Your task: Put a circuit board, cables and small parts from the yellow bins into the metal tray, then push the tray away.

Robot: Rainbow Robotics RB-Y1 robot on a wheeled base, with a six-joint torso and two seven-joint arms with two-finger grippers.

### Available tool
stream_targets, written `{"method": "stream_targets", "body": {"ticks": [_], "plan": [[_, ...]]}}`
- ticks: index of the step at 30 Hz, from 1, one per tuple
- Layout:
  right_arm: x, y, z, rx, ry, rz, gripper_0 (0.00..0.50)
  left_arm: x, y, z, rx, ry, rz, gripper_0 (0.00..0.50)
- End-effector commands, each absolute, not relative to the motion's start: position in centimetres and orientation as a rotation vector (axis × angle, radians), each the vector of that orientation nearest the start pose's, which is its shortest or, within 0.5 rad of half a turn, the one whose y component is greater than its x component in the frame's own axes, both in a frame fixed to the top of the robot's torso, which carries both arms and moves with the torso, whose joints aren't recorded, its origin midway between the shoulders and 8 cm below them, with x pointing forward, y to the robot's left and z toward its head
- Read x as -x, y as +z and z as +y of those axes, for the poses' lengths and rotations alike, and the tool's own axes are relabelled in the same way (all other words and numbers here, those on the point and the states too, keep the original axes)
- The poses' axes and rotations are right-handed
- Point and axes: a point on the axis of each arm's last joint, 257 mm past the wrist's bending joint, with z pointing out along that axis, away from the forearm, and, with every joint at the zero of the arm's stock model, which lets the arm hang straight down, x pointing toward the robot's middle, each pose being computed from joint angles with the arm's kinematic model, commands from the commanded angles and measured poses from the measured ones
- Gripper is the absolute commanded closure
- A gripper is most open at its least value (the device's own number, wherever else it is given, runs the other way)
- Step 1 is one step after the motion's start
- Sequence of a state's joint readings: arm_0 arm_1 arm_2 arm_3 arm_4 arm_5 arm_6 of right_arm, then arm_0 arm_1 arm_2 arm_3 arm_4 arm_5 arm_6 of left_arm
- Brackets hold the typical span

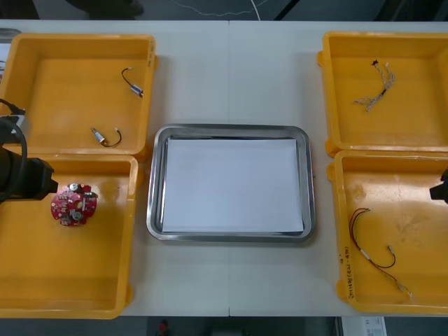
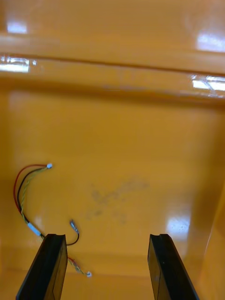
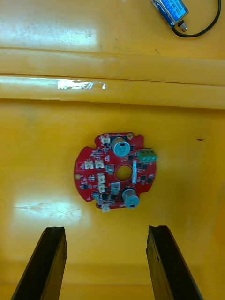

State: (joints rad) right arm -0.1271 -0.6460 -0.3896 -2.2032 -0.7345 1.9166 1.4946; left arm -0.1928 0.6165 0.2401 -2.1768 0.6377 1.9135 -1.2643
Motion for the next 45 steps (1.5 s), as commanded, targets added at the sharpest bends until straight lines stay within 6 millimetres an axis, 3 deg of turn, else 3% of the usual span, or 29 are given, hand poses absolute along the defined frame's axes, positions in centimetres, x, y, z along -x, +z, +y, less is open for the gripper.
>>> {"method": "stream_targets", "body": {"ticks": [1,4,10,19,31,45], "plan": [[-34.4,-20.1,-36.3,0.191,-0.049,2.695,0.0,-39.7,-19.0,33.4,0.322,-0.029,2.644,0.0],[-33.1,-21.4,-35.6,0.228,-0.049,2.718,0.0,-39.5,-19.9,32.8,0.368,-0.029,2.661,0.0],[-32.4,-23.7,-34.3,0.262,-0.002,2.707,0.0,-39.6,-21.1,32.1,0.46,-0.022,2.68,0.0],[-32.4,-26.1,-32.7,0.284,0.024,2.681,0.0,-39.1,-23.8,32.0,0.615,-0.004,2.73,0.0],[-32.0,-28.6,-30.5,0.317,0.054,2.655,0.0,-39.3,-25.0,31.7,0.741,0.012,2.73,0.0],[-32.5,-31.3,-30.4,0.332,0.033,2.624,0.0,-39.1,-27.0,31.6,0.853,0.06,2.746,0.0]]}}
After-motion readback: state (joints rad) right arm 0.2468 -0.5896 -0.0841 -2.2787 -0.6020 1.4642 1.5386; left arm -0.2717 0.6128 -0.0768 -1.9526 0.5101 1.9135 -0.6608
